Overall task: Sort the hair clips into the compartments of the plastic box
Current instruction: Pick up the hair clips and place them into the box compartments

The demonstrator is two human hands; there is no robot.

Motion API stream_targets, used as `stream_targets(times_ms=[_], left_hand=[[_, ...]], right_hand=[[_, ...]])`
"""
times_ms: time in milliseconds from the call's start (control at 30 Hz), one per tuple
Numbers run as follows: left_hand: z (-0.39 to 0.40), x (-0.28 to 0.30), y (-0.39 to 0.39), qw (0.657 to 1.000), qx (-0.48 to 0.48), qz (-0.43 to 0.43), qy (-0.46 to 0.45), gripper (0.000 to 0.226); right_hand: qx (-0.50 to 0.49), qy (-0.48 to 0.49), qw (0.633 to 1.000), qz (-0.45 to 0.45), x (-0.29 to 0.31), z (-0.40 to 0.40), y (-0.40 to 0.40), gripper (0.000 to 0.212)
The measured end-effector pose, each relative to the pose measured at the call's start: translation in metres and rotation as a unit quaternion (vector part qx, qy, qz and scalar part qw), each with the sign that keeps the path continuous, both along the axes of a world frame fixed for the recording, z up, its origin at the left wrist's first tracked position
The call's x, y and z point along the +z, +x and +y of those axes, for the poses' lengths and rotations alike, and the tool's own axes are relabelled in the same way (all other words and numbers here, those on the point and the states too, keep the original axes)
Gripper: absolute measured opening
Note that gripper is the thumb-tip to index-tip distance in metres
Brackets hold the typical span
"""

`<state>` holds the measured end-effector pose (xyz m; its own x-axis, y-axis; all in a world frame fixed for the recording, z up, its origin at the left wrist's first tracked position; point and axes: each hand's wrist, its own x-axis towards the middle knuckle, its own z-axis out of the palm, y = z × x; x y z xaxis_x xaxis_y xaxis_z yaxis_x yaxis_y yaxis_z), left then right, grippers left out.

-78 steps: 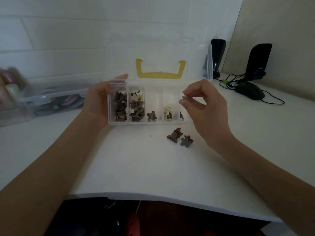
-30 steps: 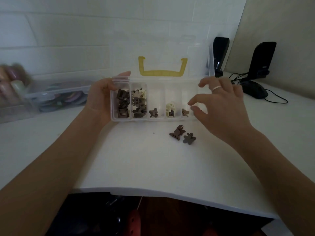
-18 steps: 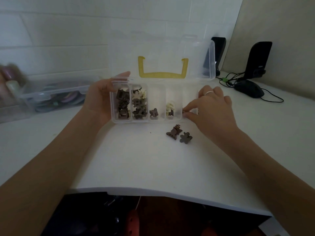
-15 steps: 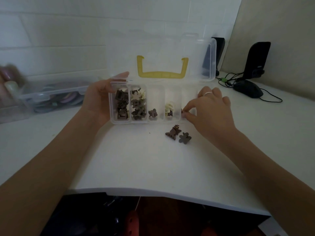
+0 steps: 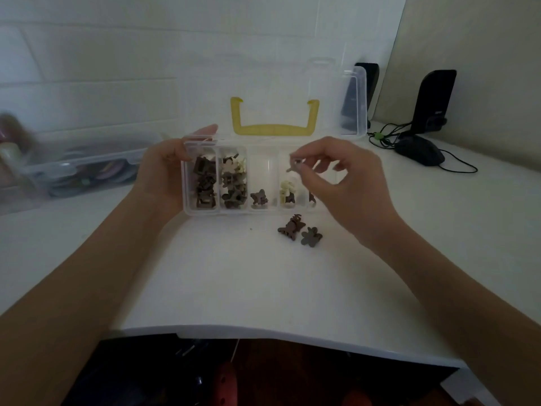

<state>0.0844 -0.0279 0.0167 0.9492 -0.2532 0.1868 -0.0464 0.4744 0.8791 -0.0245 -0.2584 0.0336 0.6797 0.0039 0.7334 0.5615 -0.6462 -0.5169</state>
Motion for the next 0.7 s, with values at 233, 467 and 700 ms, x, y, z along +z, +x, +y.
stream_targets(times_ms=[233,467,700], left_hand=[[-0.005,0.0,-0.01,1.0,-0.008,0.005,-0.002,0.105],[-0.014,0.009,-0.025,0.999,-0.031,-0.003,0.012,0.052],[-0.011,0.009,-0.025,0.999,-0.008,0.039,0.004,0.1]], right_hand=[[0.004,-0.121,0.993,-0.017,-0.013,0.011,0.004,0.01],[-0.073,-0.287,0.952,-0.081,-0.017,0.025,0.015,0.005],[0.012,-0.202,0.979,-0.036,0.001,-0.005,0.006,0.01]])
